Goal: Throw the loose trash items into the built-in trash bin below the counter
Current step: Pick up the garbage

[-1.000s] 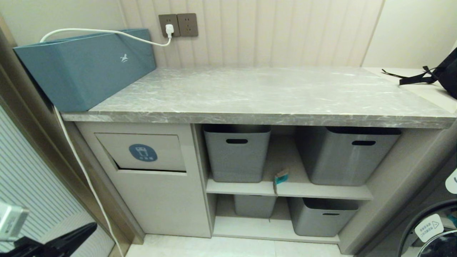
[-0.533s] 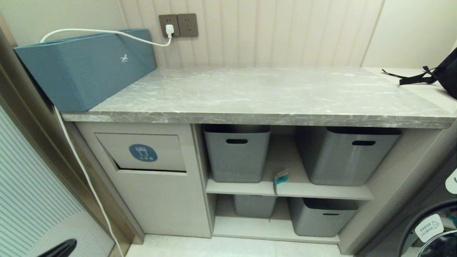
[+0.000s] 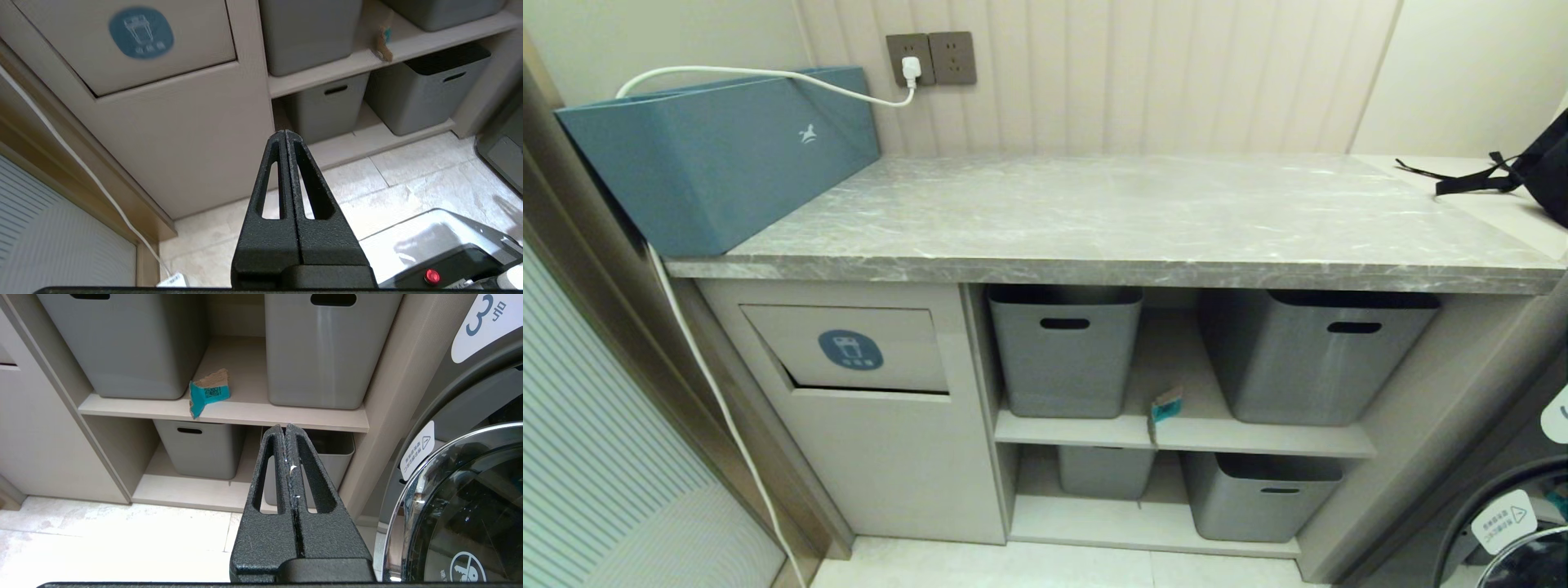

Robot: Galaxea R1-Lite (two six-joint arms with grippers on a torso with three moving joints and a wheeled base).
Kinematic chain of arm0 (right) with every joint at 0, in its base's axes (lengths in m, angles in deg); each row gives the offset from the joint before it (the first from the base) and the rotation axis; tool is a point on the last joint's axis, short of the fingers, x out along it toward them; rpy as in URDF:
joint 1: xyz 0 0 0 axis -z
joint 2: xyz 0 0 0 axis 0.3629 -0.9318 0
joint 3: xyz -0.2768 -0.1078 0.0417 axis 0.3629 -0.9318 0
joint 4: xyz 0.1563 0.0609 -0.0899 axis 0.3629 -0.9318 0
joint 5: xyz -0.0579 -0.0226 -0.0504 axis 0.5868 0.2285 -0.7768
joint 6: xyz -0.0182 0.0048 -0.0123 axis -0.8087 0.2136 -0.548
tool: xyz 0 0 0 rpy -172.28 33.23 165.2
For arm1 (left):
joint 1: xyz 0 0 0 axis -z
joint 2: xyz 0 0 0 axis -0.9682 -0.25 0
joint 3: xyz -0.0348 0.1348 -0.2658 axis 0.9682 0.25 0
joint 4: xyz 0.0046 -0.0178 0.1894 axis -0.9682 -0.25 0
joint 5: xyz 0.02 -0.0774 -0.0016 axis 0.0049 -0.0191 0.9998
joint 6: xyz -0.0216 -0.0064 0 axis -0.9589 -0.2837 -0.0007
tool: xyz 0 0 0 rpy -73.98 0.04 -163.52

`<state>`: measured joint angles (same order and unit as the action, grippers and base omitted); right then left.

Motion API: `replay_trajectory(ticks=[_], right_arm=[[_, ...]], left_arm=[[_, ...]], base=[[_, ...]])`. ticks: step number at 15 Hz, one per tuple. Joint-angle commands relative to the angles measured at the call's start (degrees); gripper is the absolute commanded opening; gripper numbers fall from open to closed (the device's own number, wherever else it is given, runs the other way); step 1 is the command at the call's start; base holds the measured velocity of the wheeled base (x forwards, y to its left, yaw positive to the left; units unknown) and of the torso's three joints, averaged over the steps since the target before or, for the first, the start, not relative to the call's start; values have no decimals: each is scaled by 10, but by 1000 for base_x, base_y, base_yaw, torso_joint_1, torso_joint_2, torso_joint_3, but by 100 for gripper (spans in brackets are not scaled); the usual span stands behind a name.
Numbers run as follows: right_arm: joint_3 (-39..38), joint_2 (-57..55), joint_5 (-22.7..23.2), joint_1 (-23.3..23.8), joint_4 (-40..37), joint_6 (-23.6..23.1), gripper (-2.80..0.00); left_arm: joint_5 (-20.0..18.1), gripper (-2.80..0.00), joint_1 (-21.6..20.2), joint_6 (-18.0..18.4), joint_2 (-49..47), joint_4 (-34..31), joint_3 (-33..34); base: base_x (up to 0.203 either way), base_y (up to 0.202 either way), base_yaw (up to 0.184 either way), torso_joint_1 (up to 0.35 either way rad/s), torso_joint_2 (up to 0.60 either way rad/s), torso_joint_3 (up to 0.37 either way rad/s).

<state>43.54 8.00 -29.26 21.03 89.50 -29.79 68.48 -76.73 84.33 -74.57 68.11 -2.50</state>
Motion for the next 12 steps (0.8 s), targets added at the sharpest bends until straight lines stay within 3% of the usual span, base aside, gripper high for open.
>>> replay_trajectory(ticks=[1,2,3,5,6,7,9,12], right_arm=[[0,1,0,0,0,0,-280],[0,1,0,0,0,0,-280],[0,1,0,0,0,0,-280],[0,0,0,0,0,0,-280],[0,1,0,0,0,0,-280],[0,0,0,0,0,0,-280],[0,1,0,0,0,0,-280],[0,1,0,0,0,0,-280]], left_arm=[[0,-280,6,1,96,-13,-7],[7,-280,8,1,118,-14,-7],[39,-280,8,1,124,-9,-3],[200,-280,8,-4,123,0,6],[247,-280,8,-13,123,-1,8],[246,-280,9,-24,123,-18,9],[170,-280,10,-27,123,-56,12],[161,-280,14,-26,123,-60,11]], base=[[0,0,0,0,0,0],[0,0,0,0,0,0],[0,0,0,0,0,0],[0,0,0,0,0,0],[0,0,0,0,0,0],[0,0,0,0,0,0],[0,0,0,0,0,0],[0,0,0,0,0,0]])
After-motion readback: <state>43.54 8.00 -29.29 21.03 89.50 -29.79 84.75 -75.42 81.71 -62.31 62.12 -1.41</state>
